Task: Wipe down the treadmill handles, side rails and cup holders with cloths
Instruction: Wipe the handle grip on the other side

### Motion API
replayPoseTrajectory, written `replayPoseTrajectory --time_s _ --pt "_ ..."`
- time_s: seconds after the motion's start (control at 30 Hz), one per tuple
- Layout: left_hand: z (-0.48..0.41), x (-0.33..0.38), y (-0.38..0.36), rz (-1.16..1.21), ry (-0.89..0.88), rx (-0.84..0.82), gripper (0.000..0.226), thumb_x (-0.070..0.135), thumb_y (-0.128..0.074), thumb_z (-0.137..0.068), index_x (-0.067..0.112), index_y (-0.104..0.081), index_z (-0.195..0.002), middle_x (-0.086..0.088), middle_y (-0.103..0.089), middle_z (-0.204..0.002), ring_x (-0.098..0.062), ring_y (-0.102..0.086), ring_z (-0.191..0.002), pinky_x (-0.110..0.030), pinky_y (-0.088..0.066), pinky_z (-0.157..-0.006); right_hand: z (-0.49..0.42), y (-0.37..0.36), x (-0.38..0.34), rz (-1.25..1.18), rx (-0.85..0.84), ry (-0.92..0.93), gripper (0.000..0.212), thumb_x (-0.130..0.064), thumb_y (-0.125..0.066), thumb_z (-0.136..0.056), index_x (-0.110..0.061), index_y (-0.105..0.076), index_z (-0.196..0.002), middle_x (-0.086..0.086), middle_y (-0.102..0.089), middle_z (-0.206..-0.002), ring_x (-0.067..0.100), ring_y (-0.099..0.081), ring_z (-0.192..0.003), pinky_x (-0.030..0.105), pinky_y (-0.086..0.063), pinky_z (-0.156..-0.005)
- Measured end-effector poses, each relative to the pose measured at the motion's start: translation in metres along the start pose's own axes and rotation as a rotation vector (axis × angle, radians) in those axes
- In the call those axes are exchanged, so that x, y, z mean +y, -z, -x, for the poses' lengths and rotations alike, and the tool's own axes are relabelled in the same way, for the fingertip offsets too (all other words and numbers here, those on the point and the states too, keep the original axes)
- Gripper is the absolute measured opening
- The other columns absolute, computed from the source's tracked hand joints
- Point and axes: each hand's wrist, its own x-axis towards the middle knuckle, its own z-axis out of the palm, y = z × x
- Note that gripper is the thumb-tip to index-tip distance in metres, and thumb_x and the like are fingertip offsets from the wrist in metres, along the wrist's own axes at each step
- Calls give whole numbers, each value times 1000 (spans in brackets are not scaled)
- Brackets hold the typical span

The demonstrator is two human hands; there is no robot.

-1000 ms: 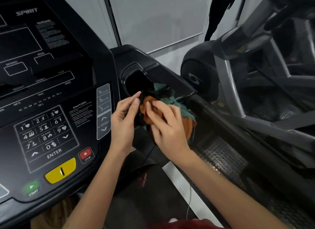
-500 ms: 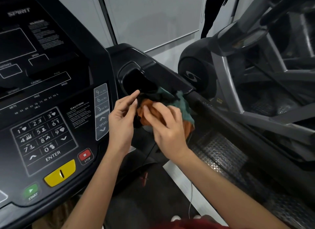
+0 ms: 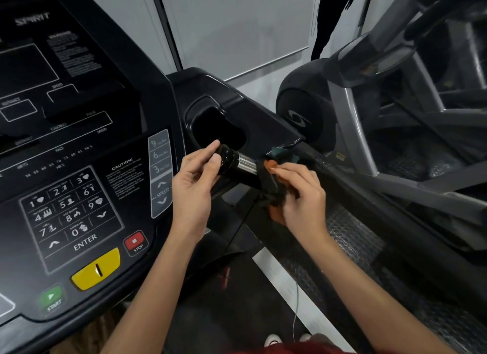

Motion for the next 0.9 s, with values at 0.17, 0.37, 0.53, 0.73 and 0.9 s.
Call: replayPoseTrajectory --time_s 0.17,0.37,0.53,0.73,0.9 --pt "-1 -1 0 -10 -8 3 22 18 -55 -89 31 -66 -102 9 -56 -112 -7 -59 -107 -28 -47 -93 -41 -10 -33 -138 -237 3 46 13 -45 -75 -12 -69 -105 1 -67 -106 19 -60 -97 28 -47 -90" --pt "0 1 -1 -9 -4 -1 21 25 -57 -83 30 -66 -101 10 -56 -110 -7 -60 -106 -28 -47 -95 -92 2 -14 -289 -773 -111 26 12 -48 -82 -6 -66 -81 -2 -69 -79 -5 -58 -76 13 -46 -73" --pt "0 1 -1 -2 6 -3 21 17 -54 -88 28 -66 -102 9 -56 -110 -5 -60 -105 -29 -48 -96 -73 14 26 -71 -691 -122 23 11 -51 -78 -3 -67 -87 2 -70 -91 13 -63 -92 21 -50 -81" --pt "-1 0 -1 -12 -8 -5 26 31 -57 -77 30 -67 -101 12 -57 -108 -6 -60 -104 -27 -48 -92 -76 5 -17 -210 -591 -45 37 14 -49 -77 -8 -69 -99 -3 -66 -93 11 -62 -94 16 -46 -86" --pt "-2 -1 0 -18 -2 -1 26 33 -58 -77 32 -67 -101 12 -57 -108 -7 -60 -104 -29 -48 -92 -97 -15 -33 -576 -831 -504 34 8 -39 -88 -11 -67 -90 4 -68 -84 12 -64 -80 24 -51 -83"
